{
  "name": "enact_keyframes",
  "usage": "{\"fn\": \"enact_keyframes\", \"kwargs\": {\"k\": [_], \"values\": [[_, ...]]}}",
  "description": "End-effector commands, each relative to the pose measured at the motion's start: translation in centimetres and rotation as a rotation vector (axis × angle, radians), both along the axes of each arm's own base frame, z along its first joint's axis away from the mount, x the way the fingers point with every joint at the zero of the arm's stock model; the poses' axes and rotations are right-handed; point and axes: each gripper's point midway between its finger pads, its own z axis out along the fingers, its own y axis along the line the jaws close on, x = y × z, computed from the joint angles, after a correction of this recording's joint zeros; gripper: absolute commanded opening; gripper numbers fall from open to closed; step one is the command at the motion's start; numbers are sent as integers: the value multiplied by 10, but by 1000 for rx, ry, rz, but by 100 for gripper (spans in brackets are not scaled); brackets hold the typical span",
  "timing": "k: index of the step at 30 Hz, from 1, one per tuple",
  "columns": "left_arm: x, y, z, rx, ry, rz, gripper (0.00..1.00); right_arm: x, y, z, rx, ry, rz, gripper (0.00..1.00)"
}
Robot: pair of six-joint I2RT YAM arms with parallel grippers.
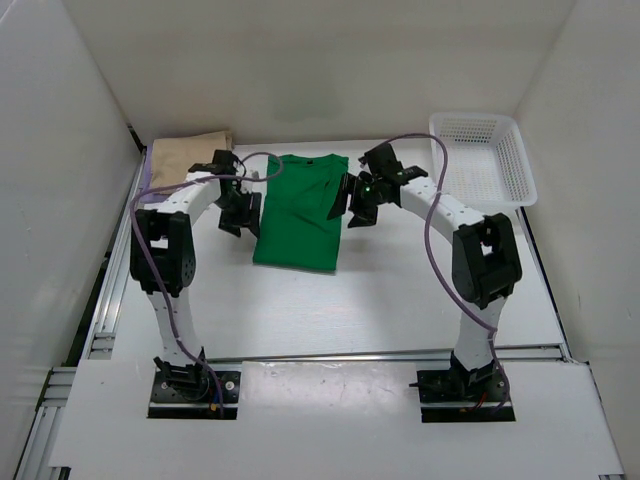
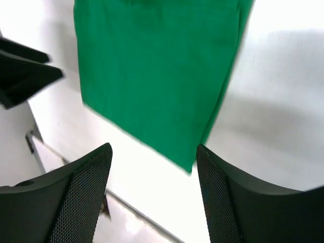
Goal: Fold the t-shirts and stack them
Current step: Fold the folded rectangular tshirt in 1/3 of the way, then grab one side of the 2/3 rectangular tshirt with both arms
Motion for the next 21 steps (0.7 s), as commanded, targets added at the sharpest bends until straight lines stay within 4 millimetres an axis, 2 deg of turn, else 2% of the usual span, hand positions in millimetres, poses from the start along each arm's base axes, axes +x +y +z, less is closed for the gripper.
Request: {"fn": "enact_keyframes", "kwargs": {"k": [1,3,7,10,16,19,20,21], "values": [[-44,-41,1,-160,103,-92,68,-46,-16,-30,-40,159,47,72],[-52,-42,-8,-167,138,-92,68,-67,-15,-44,-37,239,51,72],[-69,-45,-24,-193,209,-94,70,-87,-11,-64,-41,307,65,72],[-71,-45,-33,-190,238,-91,70,-89,1,-69,16,329,55,71],[-71,-41,-38,-168,263,-84,70,-99,12,-78,46,381,69,66],[-72,-41,-41,-166,273,-83,58,-98,13,-84,40,400,60,64],[-69,-42,-42,-167,272,-83,55,-99,13,-89,35,410,59,57],[-66,-42,-40,-168,261,-84,45,-96,14,-86,40,400,60,52]]}}
